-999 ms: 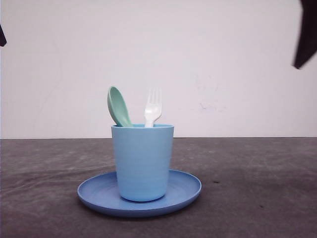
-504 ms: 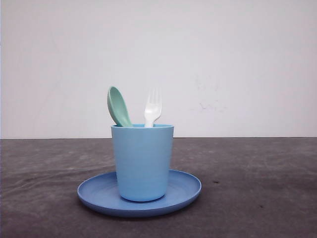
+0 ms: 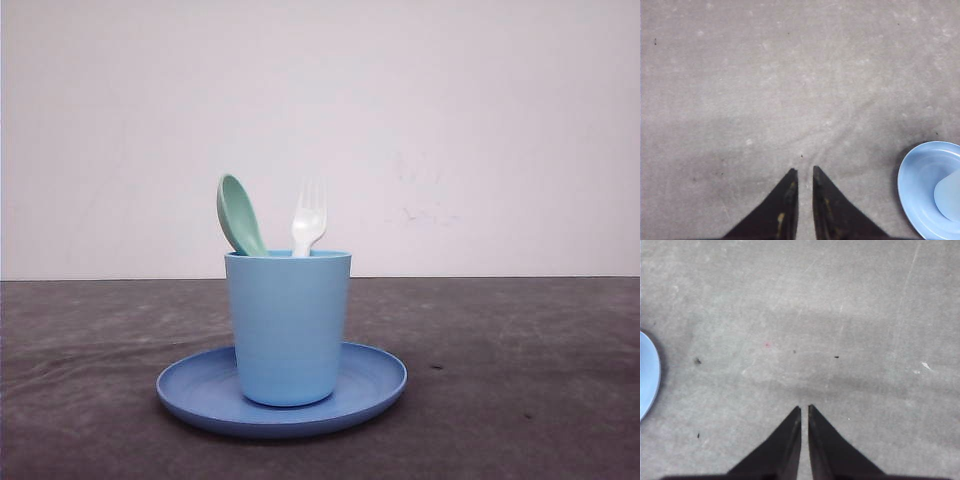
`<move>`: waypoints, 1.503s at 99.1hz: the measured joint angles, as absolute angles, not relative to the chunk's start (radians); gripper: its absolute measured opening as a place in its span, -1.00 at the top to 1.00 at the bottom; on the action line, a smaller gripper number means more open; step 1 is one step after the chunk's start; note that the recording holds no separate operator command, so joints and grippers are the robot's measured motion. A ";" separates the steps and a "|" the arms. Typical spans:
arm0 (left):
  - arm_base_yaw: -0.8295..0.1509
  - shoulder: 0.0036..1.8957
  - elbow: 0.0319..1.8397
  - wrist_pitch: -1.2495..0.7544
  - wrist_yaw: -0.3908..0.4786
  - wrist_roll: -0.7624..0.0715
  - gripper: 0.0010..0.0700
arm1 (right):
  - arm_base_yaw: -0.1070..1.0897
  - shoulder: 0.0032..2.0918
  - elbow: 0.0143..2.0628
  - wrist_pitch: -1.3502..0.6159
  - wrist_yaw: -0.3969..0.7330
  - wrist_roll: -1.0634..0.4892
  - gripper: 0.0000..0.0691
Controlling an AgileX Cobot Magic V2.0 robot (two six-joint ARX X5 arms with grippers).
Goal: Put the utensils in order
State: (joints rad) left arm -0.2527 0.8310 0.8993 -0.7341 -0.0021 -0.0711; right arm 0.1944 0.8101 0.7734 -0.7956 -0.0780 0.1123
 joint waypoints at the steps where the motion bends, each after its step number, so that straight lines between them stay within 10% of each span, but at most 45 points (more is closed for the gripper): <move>1: -0.253 0.831 0.899 -0.735 -0.002 -0.071 0.94 | 0.194 0.810 0.773 -0.796 -0.078 0.112 0.93; 35: -0.184 0.727 0.840 -0.698 -0.071 0.020 0.95 | 0.194 0.810 0.773 -0.796 -0.078 0.112 0.93; 93: -0.056 0.009 0.115 -0.338 -0.073 -0.061 0.95 | 0.194 0.810 0.773 -0.796 -0.078 0.112 0.93; 149: -0.056 0.004 0.032 -0.183 -0.050 -0.071 0.95 | 0.194 0.809 0.773 -0.773 -0.078 0.112 0.93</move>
State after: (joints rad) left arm -0.0563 0.0044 0.0319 -0.1829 -0.0498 -0.0708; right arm 0.1944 0.8093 0.7734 -0.7727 -0.0776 0.1123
